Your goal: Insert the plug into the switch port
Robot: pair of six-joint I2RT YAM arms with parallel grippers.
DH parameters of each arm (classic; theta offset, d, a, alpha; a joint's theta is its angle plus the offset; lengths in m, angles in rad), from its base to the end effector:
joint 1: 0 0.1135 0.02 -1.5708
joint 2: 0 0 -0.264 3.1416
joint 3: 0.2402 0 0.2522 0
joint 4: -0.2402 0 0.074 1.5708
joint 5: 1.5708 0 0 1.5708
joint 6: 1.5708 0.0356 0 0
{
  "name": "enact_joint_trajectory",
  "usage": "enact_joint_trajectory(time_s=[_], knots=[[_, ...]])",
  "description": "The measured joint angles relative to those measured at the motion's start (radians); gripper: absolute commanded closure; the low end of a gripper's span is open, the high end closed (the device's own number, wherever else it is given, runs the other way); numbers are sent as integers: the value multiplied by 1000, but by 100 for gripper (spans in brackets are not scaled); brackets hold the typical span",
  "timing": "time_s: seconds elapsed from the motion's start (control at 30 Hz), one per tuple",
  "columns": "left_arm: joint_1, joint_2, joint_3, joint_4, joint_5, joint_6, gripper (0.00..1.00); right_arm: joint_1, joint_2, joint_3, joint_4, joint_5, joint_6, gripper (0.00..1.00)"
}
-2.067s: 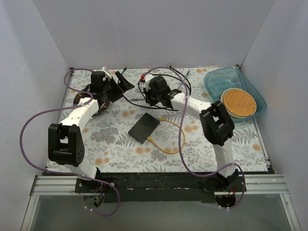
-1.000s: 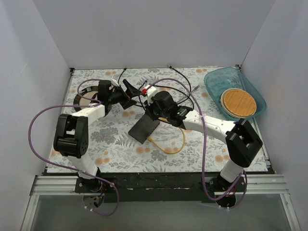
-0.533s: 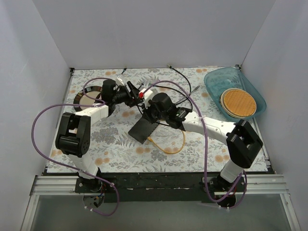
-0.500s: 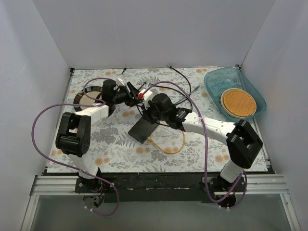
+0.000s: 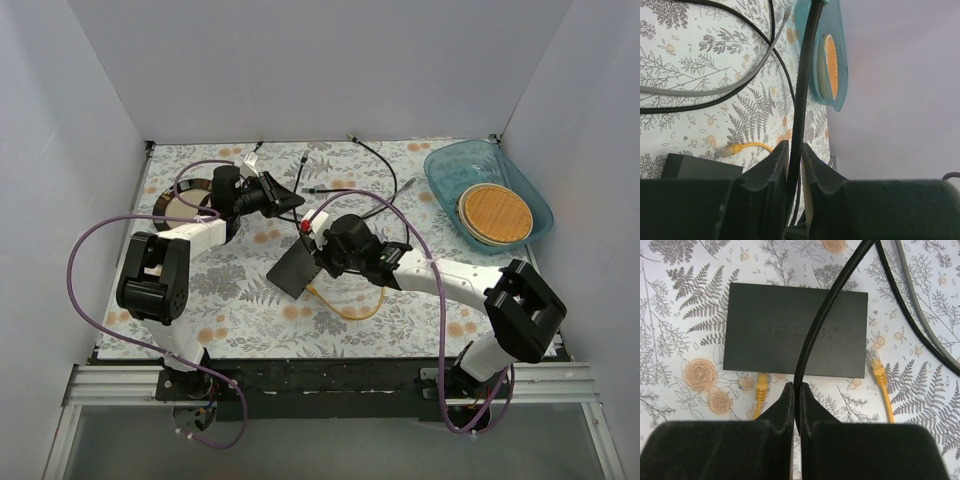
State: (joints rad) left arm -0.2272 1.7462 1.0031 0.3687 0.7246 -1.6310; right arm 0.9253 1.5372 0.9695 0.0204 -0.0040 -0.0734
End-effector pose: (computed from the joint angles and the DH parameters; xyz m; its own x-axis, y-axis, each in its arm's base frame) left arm 0.3656 -0.1088 0.2151 -0.7469 -0.5944 0.2980 -0.4020 0.0467 -0.9145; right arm 0.2065 0.2745 0.2392 -0.2535 -0.4585 -0.8518 -0.8216 0.5668 -0.0605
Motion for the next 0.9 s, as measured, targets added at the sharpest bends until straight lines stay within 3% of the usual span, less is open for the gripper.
enact_joint_trajectory(time_s=[0.9], knots=[[14, -188, -170, 207, -10, -19, 84, -33, -42, -98, -29, 225, -74, 99]])
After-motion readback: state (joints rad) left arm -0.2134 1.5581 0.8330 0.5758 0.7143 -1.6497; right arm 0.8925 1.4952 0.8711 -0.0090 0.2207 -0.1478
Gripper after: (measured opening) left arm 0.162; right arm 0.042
